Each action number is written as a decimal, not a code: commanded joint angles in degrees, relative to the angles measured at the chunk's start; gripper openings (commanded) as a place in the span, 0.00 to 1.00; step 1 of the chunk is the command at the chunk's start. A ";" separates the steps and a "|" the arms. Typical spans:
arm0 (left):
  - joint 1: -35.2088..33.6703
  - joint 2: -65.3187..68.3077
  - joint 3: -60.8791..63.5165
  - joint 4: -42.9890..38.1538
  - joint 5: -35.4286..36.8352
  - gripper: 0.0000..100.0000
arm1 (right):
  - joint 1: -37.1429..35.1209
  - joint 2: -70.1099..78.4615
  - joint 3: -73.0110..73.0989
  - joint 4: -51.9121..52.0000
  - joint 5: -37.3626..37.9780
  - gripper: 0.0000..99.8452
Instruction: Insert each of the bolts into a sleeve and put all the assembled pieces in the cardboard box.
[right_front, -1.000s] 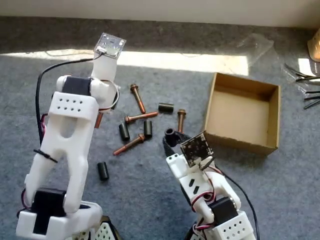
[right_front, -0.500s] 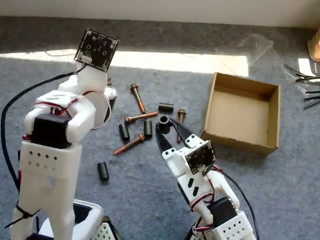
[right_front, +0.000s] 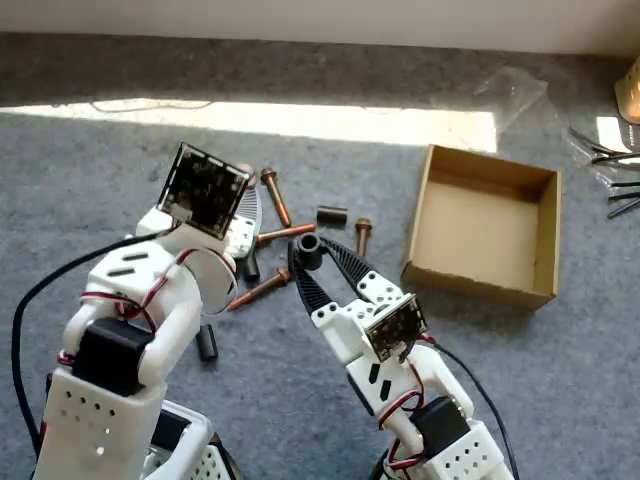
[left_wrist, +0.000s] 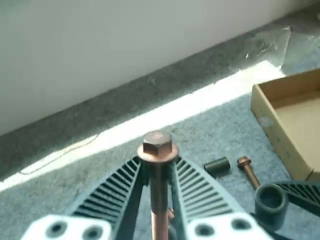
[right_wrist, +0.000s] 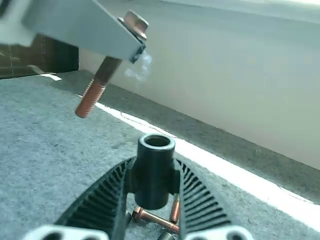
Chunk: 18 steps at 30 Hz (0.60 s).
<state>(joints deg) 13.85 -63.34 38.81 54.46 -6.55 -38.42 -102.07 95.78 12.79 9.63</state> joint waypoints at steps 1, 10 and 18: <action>0.84 -6.64 3.21 -8.44 -0.35 0.01 | 1.45 -0.22 7.08 -0.75 -0.35 0.00; 0.92 -8.66 8.22 -21.89 7.38 0.01 | 3.91 -0.22 7.34 2.51 -9.41 0.00; 2.07 -8.66 9.19 -23.82 27.87 0.01 | 3.65 -0.22 7.34 2.51 -9.23 0.00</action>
<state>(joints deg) 13.76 -70.73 48.48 32.40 15.08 -35.16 -102.07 95.78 15.34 1.01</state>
